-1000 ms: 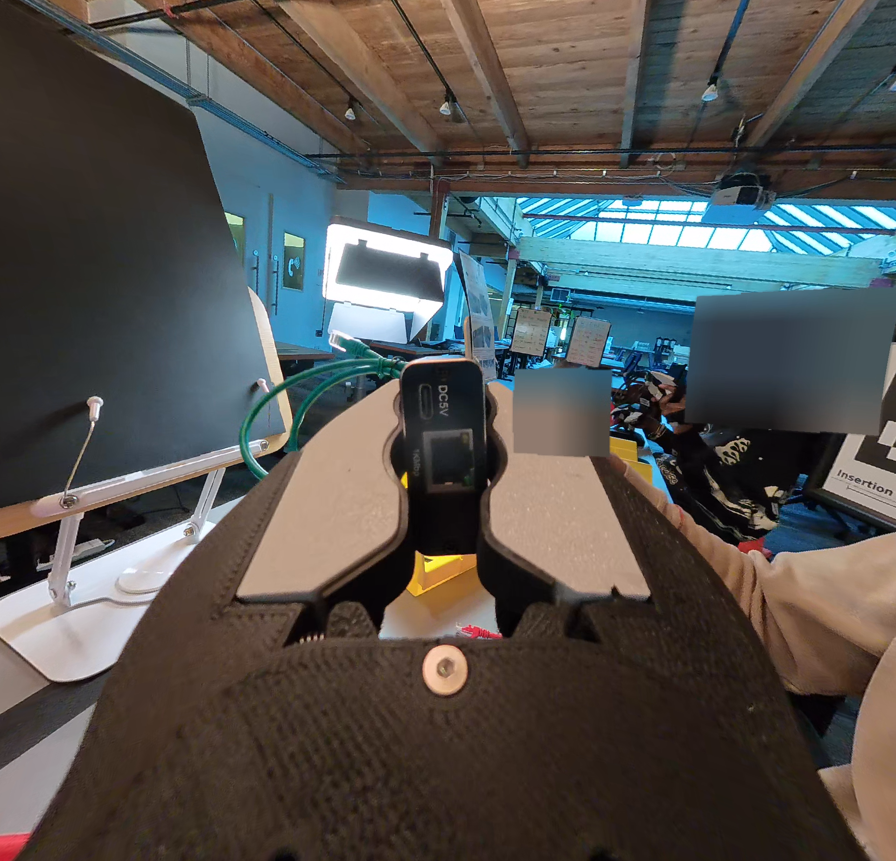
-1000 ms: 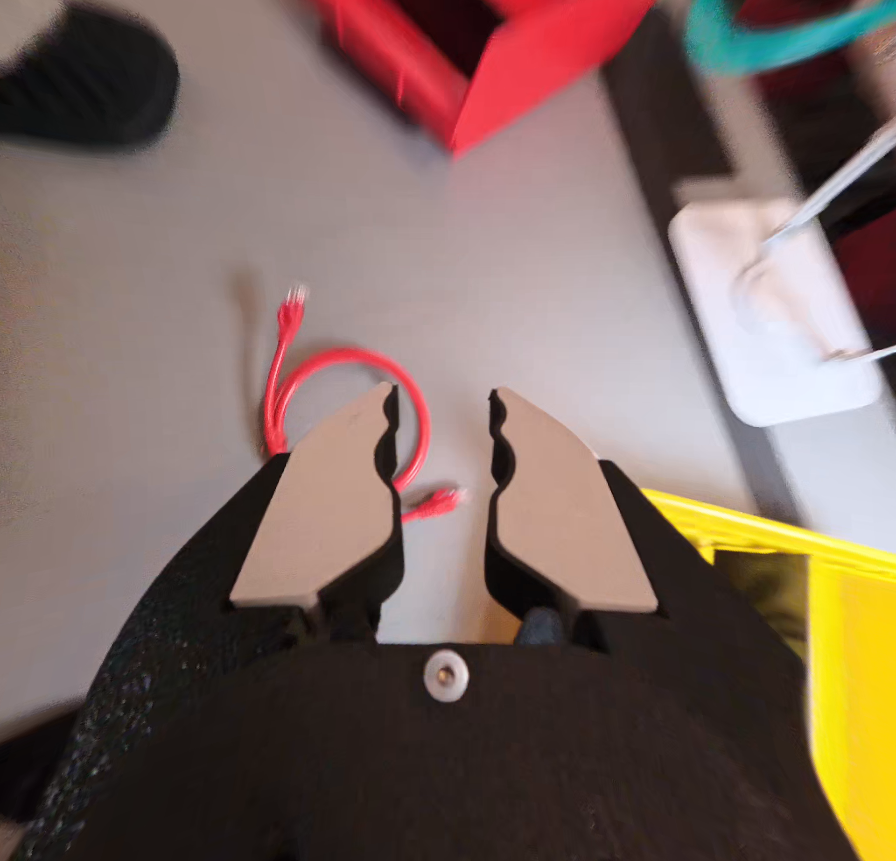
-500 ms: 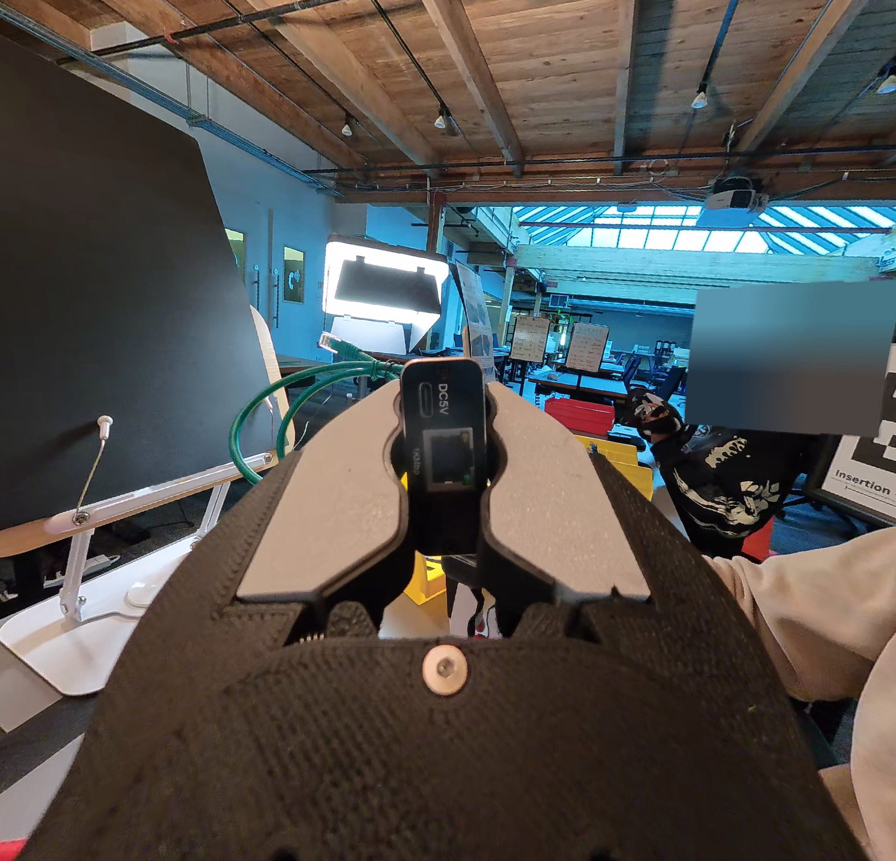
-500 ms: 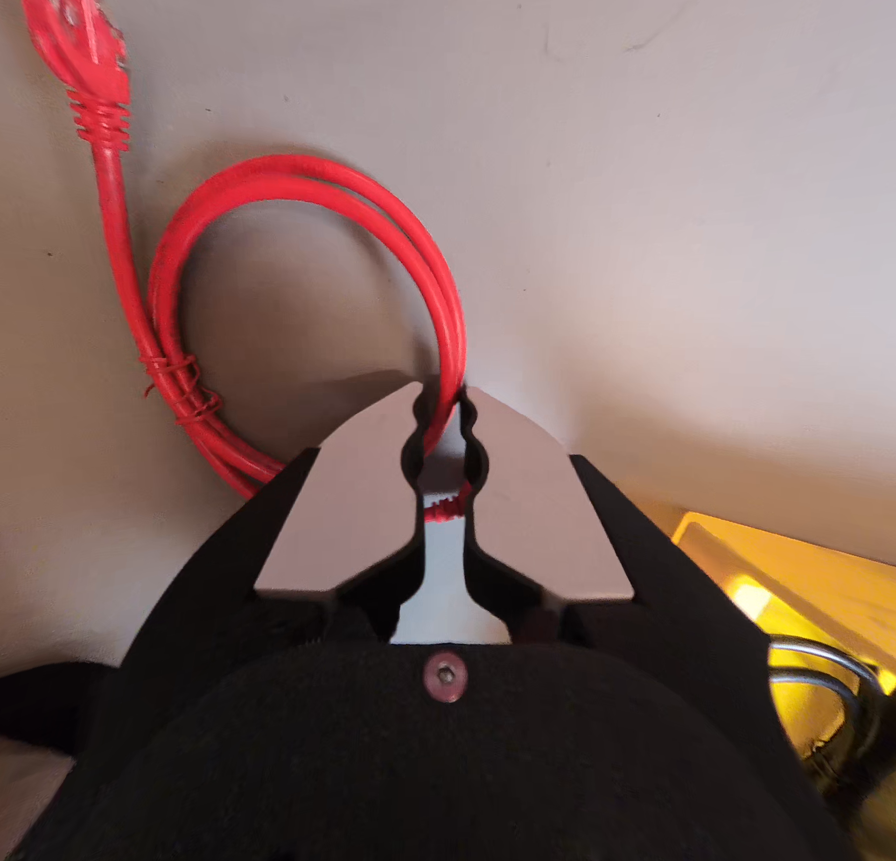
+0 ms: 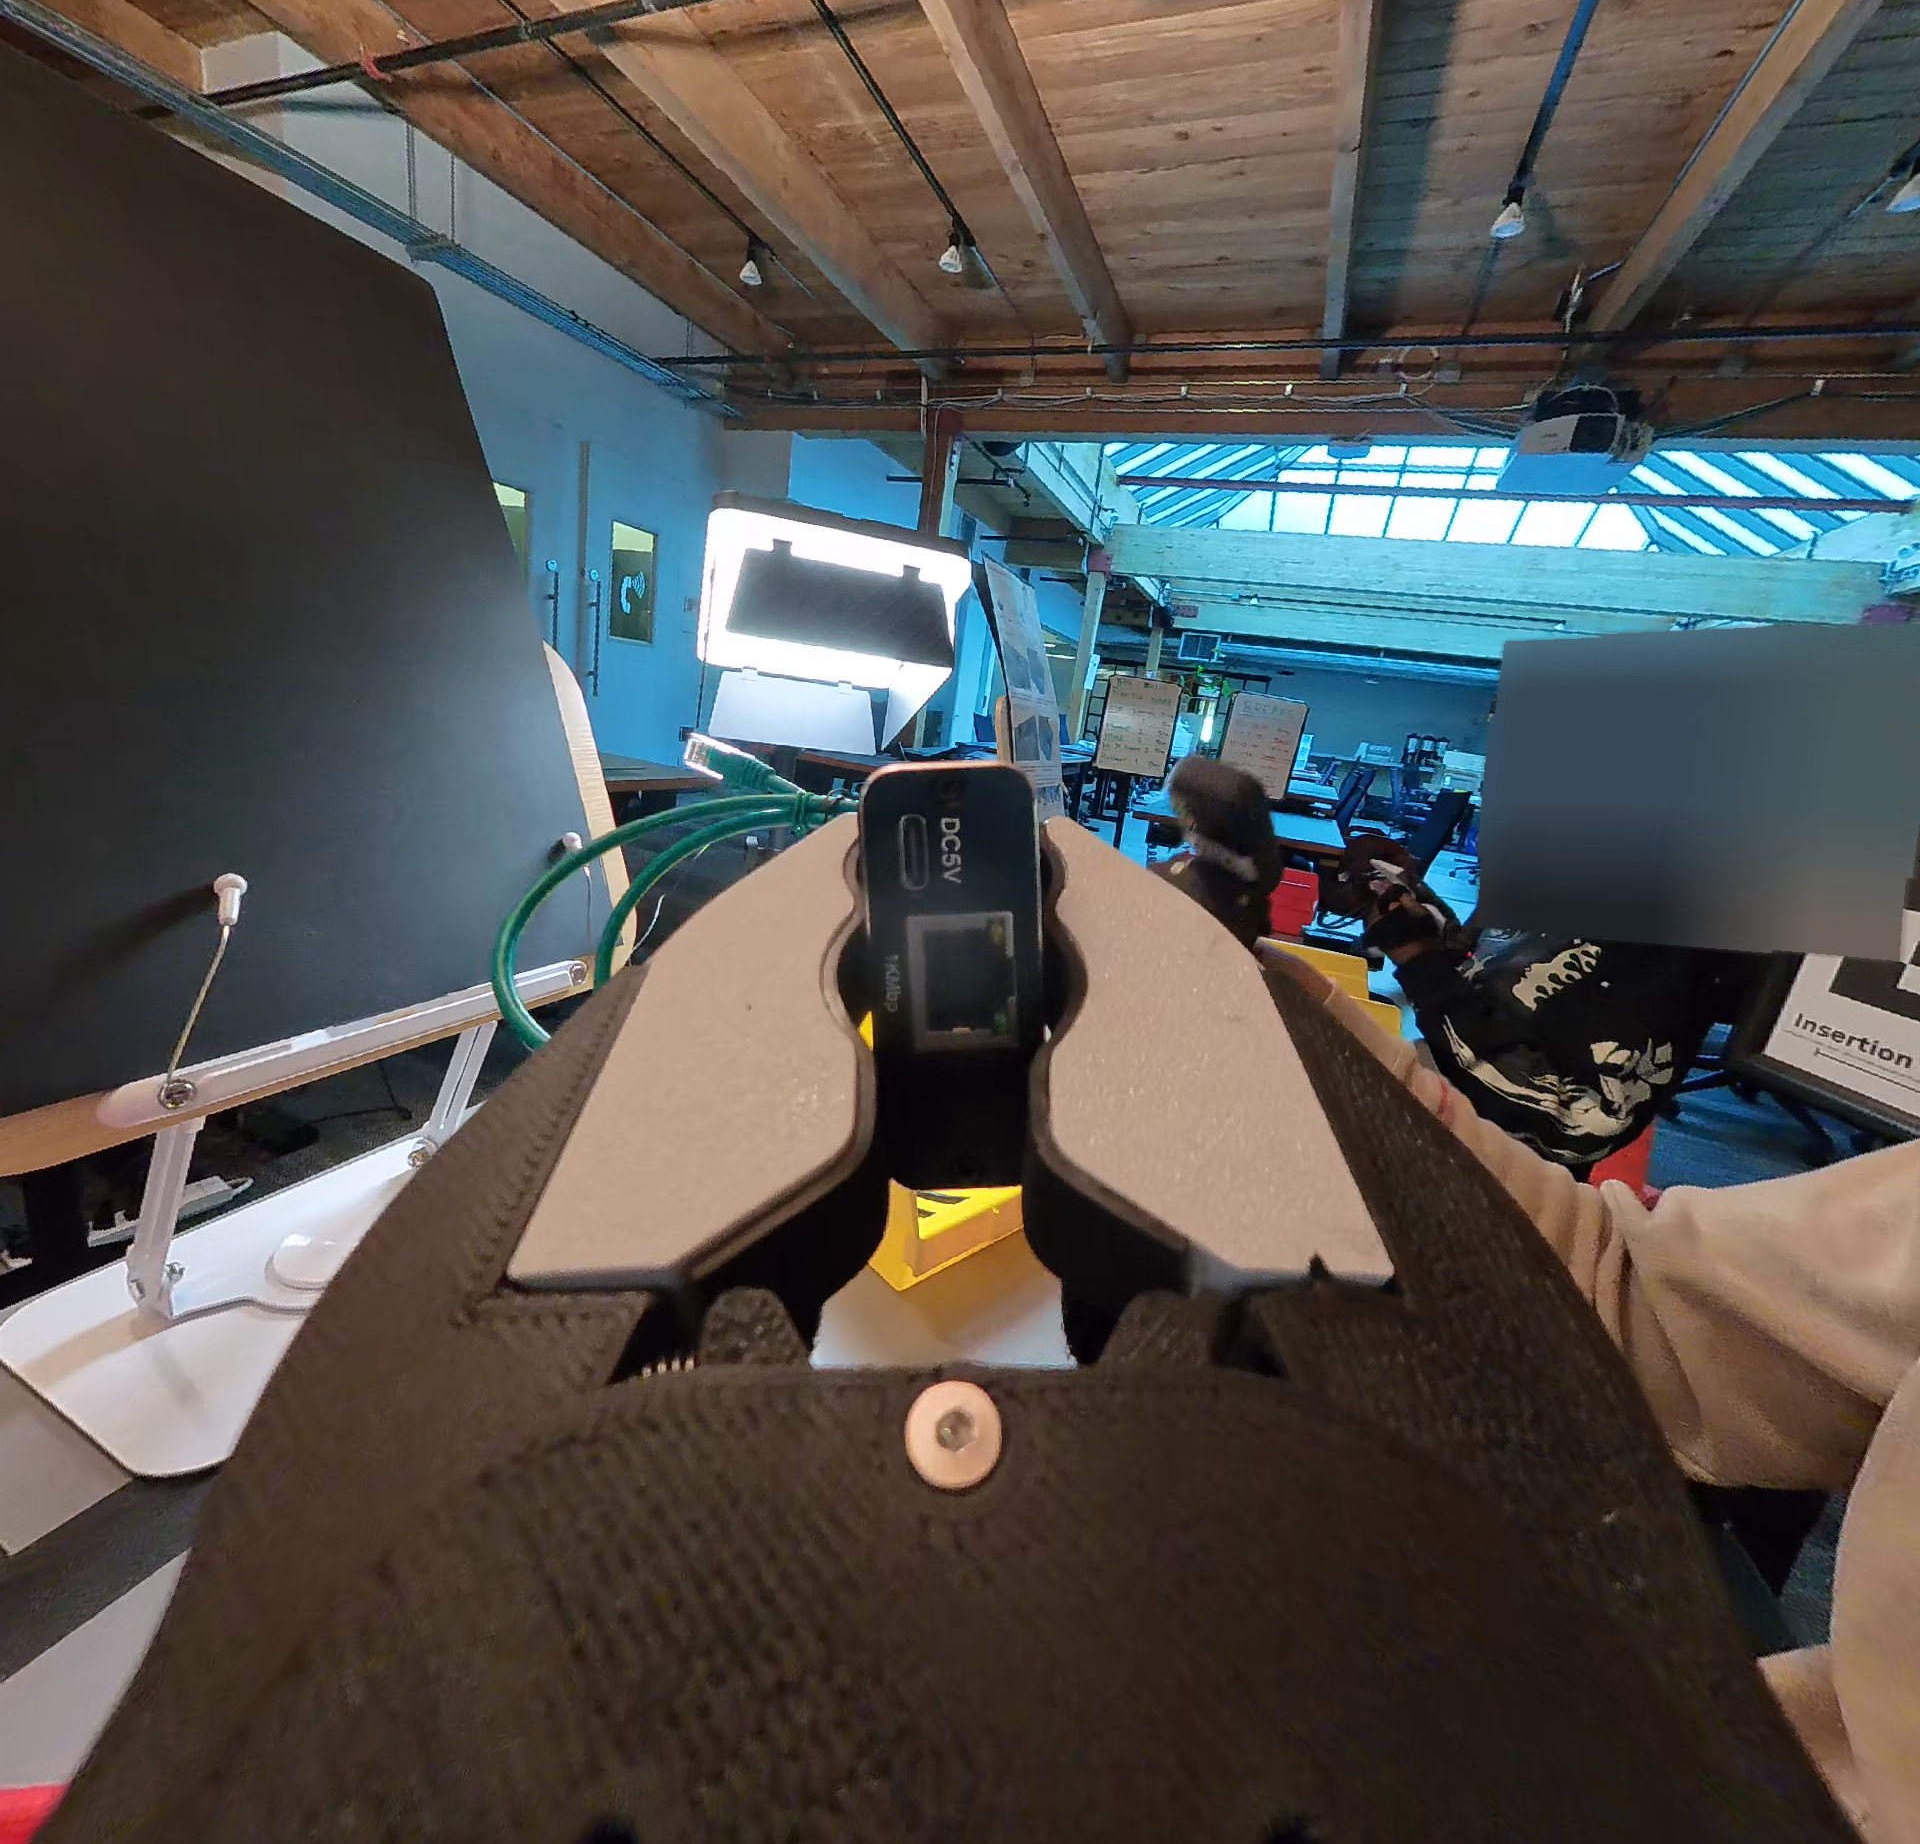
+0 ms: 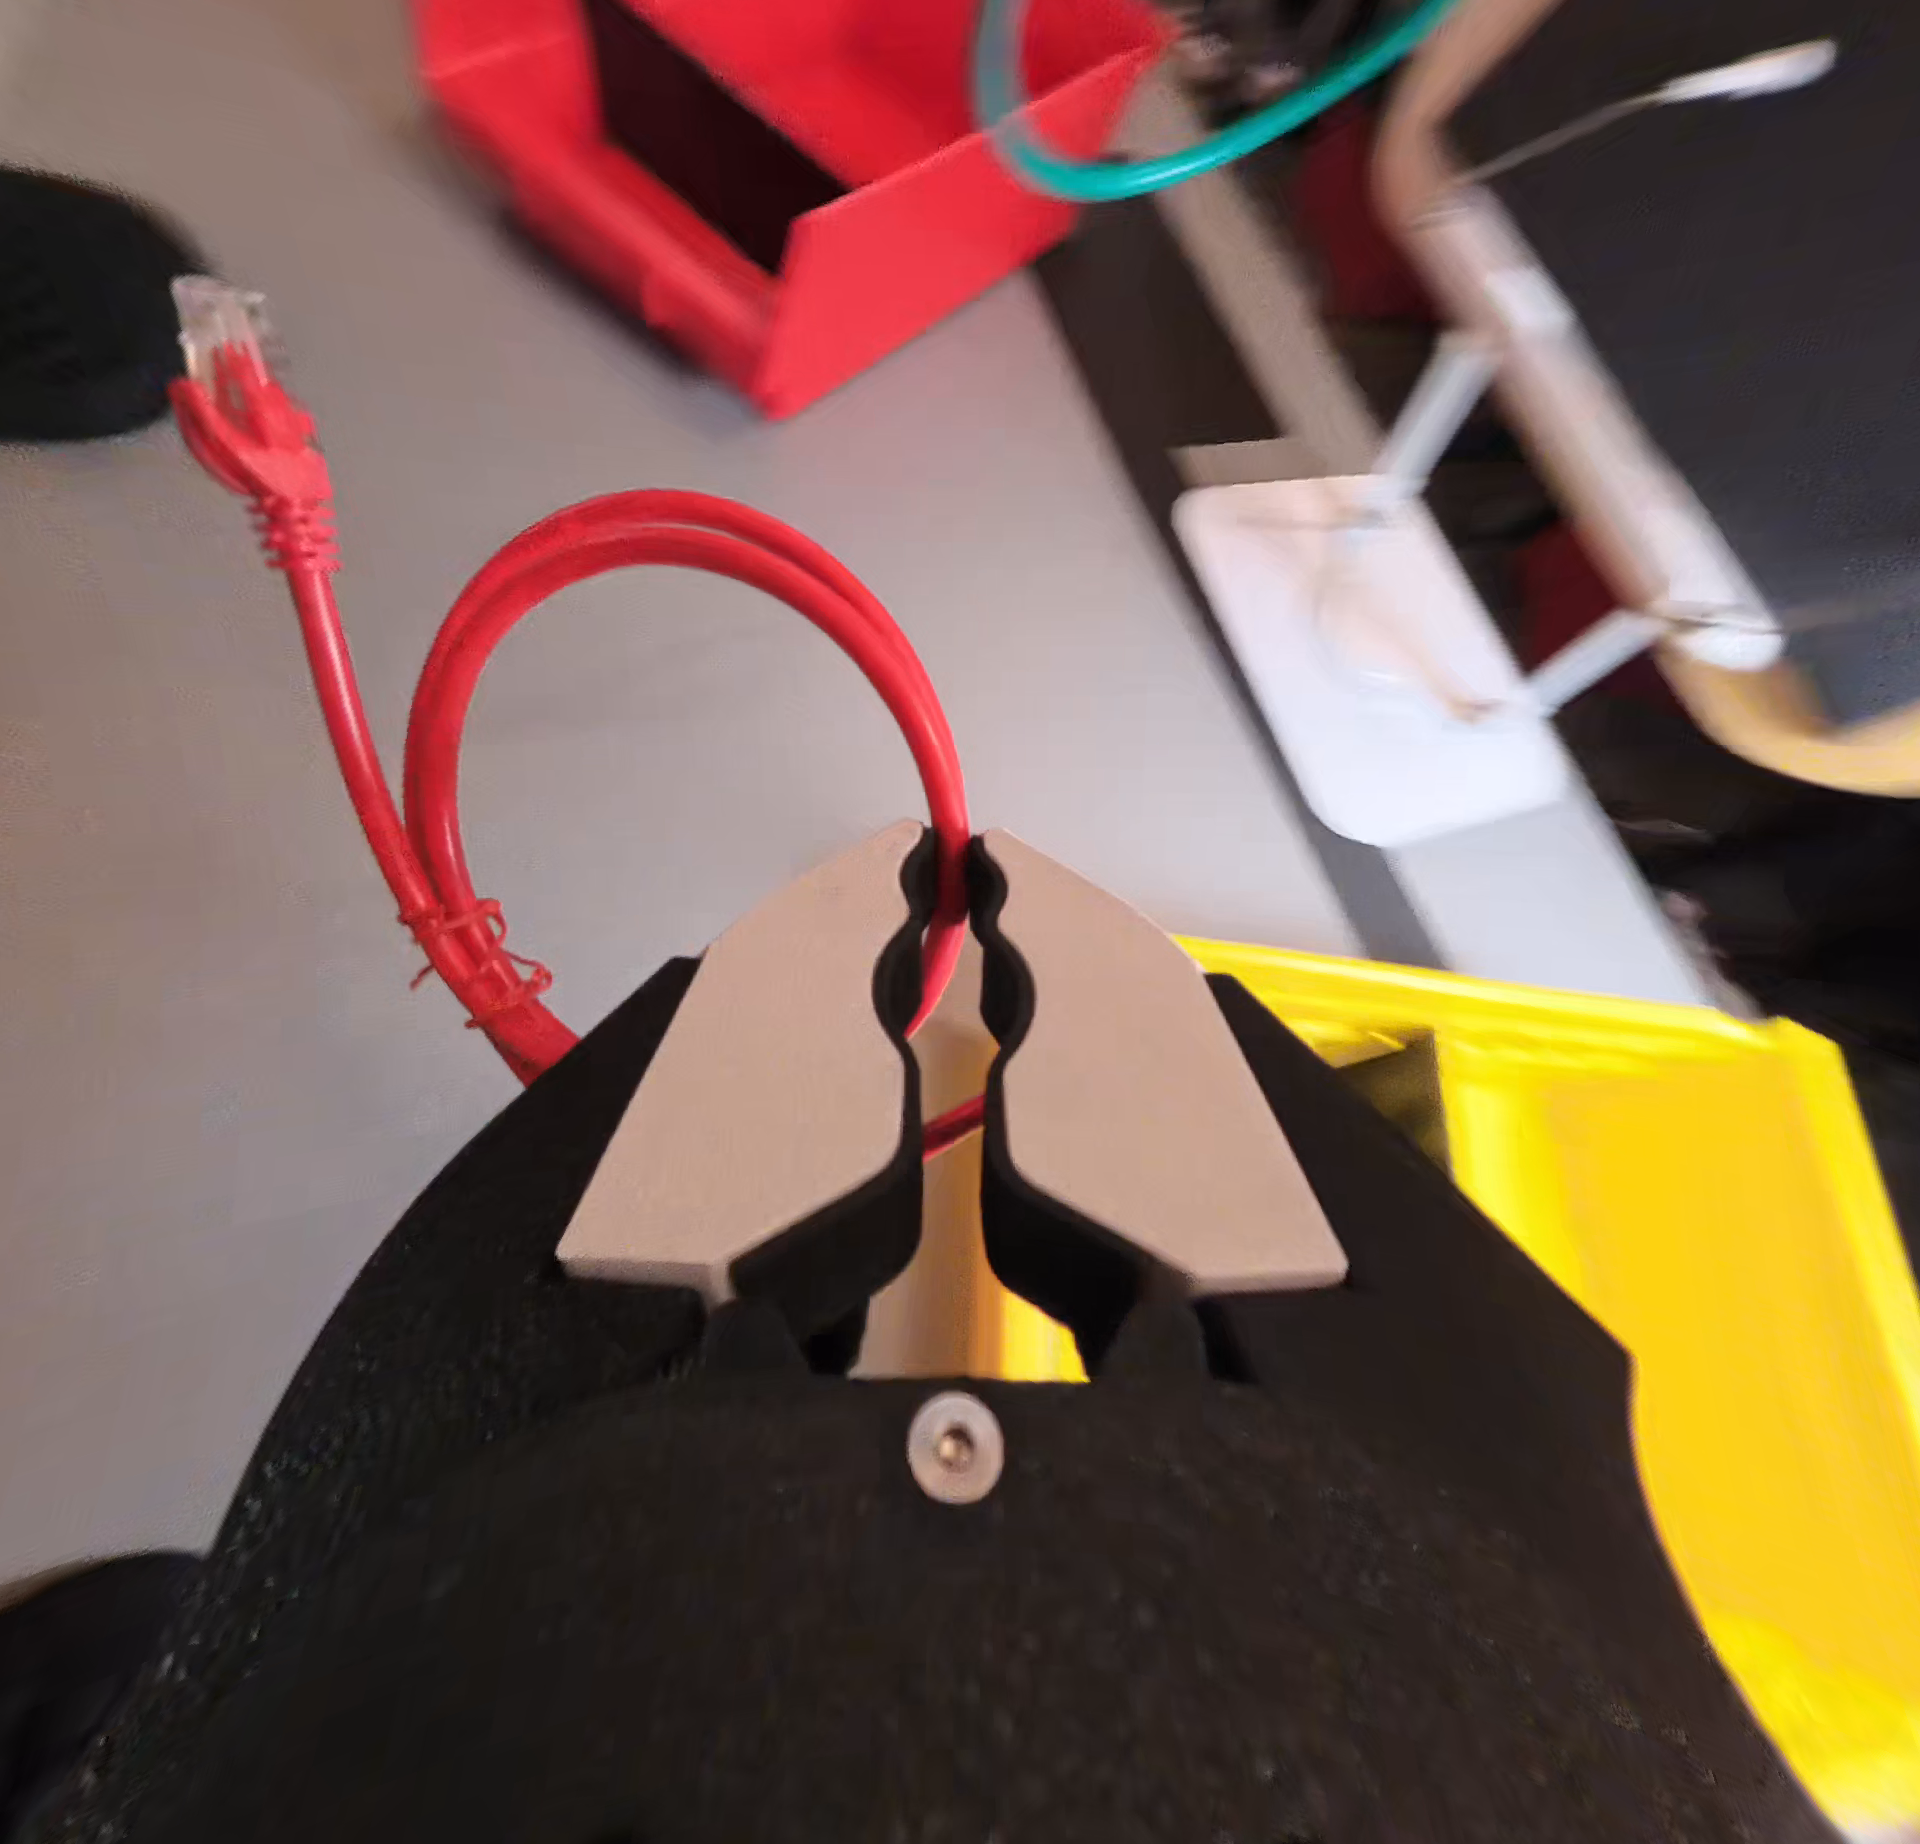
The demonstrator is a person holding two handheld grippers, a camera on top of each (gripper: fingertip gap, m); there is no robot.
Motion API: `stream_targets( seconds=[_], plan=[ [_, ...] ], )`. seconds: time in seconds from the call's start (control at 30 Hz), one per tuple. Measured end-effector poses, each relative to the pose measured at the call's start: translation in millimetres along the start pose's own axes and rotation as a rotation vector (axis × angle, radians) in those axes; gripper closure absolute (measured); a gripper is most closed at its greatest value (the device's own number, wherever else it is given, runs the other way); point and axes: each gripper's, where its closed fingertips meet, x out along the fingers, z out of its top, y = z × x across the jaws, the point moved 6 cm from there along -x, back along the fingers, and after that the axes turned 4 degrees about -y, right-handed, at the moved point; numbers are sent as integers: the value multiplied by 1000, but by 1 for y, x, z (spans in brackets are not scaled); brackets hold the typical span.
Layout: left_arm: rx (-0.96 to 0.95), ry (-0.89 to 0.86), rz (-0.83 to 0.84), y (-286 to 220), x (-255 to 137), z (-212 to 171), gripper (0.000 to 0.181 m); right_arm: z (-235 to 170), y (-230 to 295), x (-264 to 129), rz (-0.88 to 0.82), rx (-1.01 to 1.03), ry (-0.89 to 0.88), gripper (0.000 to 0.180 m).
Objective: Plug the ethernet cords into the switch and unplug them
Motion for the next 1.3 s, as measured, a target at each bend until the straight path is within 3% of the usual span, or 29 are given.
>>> stream_targets(
  seconds=[0.03, 0.1, 0.23, 0.43, 0.6, 0.7, 0.77, 0.9, 0.97, 1.1, 1.2, 1.3],
  plan=[
    [0, 0, -1, 0, 0, 0, 154, 0, -12, -15, -96, 3, 1, 175],
    [-1, 0, -2, 0, 0, 0, 154, -7, -37, -39, -301, -7, 58, 175],
    [1, -2, -1, 0, 1, 0, 154, -43, -87, -59, -463, 43, 267, 175],
    [2, -10, -3, 0, 0, 2, 154, -115, -128, -25, -450, 71, 548, 174],
    [5, -14, -6, 0, -1, 4, 154, -140, -133, -6, -416, 100, 589, 168],
    [2, -17, -7, 0, -2, 4, 154, -117, -134, -13, -458, 130, 445, 157],
    [-4, -19, -9, 1, -1, 3, 154, -80, -126, -20, -454, 152, 232, 155],
    [-16, -29, -16, 0, 1, 0, 154, 19, -69, -30, -184, 209, -322, 154],
    [-29, -48, -25, -1, 3, -1, 154, 58, -27, -26, -2, 200, -501, 155],
    [-83, -116, -61, -8, 9, -8, 154, 101, 55, 20, 254, 192, -657, 151],
    [-133, -166, -110, -19, 17, -19, 155, 120, 86, 56, 298, 256, -766, 151],
    [-170, -196, -166, -32, 25, -29, 154, 133, 84, 61, 302, 330, -888, 150]
  ],
)
